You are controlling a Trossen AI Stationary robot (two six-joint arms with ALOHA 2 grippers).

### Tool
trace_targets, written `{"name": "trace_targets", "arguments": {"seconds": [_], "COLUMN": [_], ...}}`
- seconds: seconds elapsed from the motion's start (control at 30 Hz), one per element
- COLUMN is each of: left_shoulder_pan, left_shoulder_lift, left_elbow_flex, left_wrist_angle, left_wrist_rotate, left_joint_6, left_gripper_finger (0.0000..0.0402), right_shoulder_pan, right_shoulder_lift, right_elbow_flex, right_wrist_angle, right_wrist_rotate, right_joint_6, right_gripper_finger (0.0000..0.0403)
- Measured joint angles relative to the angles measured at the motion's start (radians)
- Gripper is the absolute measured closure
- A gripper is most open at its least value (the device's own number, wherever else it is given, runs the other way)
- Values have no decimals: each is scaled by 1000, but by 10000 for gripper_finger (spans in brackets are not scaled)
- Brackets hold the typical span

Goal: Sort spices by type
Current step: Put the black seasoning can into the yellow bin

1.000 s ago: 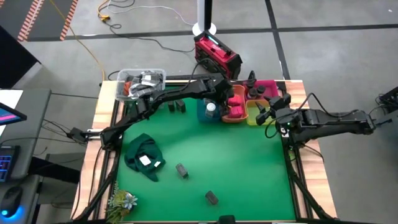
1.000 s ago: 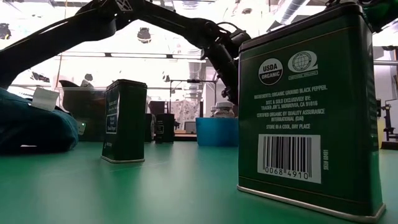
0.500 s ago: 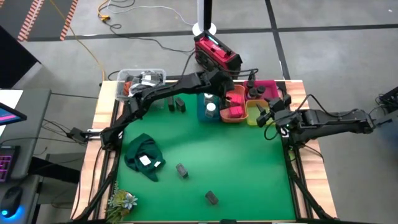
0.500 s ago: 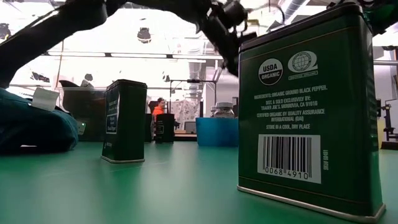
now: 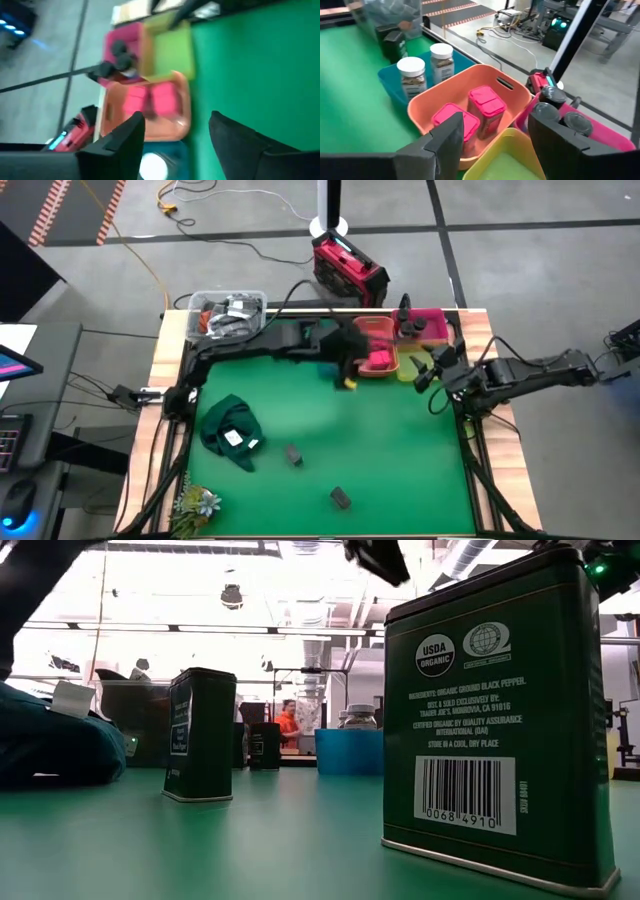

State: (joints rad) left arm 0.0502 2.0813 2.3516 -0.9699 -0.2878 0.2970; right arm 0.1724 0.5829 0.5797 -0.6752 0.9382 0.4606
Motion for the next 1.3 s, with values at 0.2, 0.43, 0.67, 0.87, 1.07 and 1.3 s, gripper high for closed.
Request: {"name": "trace_targets", "arguments": {"seconds": [0.2,0.43,0.67,0.87,1.07,1.3], "left_shoulder_pan": [-136,-260,-295,-340,-389,-427], "left_shoulder_lift": [-39,-36,-36,-36,-36,-36], "left_elbow_flex": [0,-110,-305,-395,-409,-410], "left_wrist_angle": [-259,-376,-270,-218,-181,-99], "left_wrist_rotate": [19,-38,-58,-59,-58,-90], "left_joint_6": [-103,-193,-207,-214,-207,-155], "left_gripper_finger": [218,220,221,221,221,221], "right_shoulder_pan": [33,26,26,22,22,22], "right_shoulder_lift": [0,0,0,0,0,7], "right_elbow_flex": [0,0,0,0,0,0], "right_wrist_angle": [12,35,33,33,34,33], "right_wrist_rotate": [1,2,3,4,3,3], "right_joint_6": [8,3,-20,-23,-16,-16], "right_gripper_finger": [154,154,154,154,154,154]}}
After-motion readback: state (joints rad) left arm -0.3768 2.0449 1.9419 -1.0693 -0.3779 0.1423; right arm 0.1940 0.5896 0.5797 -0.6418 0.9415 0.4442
